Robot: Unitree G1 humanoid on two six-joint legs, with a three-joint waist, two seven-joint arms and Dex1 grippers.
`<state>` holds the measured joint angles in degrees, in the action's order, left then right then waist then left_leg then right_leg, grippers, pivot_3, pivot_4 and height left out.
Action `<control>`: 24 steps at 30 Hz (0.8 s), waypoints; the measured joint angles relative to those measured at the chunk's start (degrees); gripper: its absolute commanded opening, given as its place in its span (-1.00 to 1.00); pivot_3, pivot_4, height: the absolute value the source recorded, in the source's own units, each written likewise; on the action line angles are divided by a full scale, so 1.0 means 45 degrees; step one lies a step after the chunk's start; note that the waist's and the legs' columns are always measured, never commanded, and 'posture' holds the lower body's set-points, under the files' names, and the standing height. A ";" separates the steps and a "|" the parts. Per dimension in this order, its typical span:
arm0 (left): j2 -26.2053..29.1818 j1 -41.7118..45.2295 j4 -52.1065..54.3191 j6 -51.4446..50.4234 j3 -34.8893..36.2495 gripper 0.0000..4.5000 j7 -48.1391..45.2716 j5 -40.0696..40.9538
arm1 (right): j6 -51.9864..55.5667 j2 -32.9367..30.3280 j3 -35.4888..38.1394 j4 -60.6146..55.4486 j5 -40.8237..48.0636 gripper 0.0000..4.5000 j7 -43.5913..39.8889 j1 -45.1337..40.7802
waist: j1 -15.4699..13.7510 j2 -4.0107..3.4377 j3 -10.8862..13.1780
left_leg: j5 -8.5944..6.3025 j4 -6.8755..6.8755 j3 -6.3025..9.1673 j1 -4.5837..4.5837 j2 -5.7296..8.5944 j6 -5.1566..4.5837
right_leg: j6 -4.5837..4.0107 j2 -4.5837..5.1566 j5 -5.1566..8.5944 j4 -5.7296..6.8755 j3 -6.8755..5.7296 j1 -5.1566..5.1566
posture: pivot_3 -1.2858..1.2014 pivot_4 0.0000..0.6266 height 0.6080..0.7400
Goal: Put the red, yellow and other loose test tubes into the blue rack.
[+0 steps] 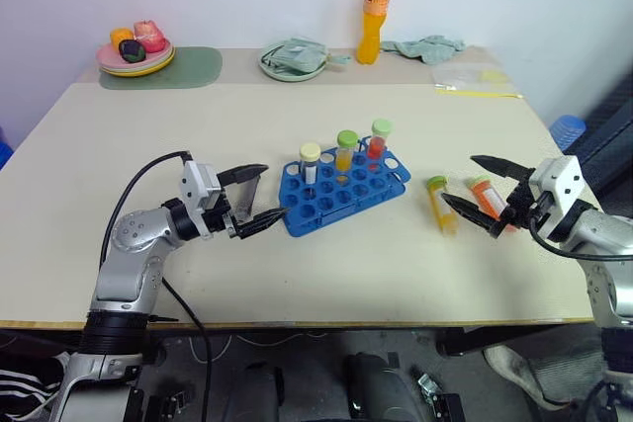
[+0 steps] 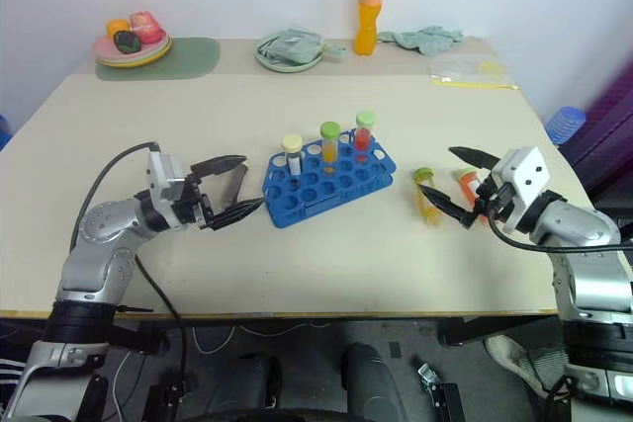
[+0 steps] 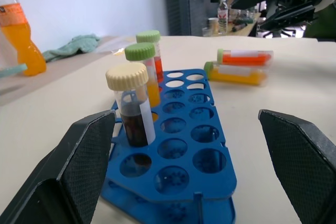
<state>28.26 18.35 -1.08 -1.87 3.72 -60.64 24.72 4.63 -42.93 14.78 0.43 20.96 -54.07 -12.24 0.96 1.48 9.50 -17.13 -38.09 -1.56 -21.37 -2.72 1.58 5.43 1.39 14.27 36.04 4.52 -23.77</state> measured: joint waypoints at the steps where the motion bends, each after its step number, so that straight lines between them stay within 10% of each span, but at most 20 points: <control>1: -0.0046 0.0023 0.0001 0.0001 -0.0021 0.99 0.0002 0.0000 | 0.0002 0.0000 -0.0025 0.0000 -0.0001 1.00 -0.0021 -0.0003 | -0.0003 0.0000 0.0000 | 0.0000 0.0000 -0.0002 -0.0002 0.0001 0.0000 | 0.0000 0.0002 0.0000 -0.0001 0.0001 0.0000 | 0.03 -0.52 1.00; 24: -0.1104 0.2035 -0.2050 0.0788 -0.0663 0.99 -0.0669 -0.0190 | 0.3218 -0.1263 -0.0204 -0.0191 -0.1758 1.00 0.2566 -0.0481 | -0.0052 -0.0003 0.0001 | 0.0000 -0.0011 -0.0007 -0.0012 0.0018 0.0000 | -0.0002 0.0013 0.0001 -0.0016 0.0008 0.0004 | 0.03 -0.52 1.00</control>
<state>23.29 27.51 -10.30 1.68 0.74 -63.65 23.87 19.11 -48.61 13.86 -0.43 13.05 -42.53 -14.40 0.72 1.47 9.51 -17.13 -38.14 -1.59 -21.42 -2.64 1.58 5.42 1.45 14.27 35.97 4.55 -23.75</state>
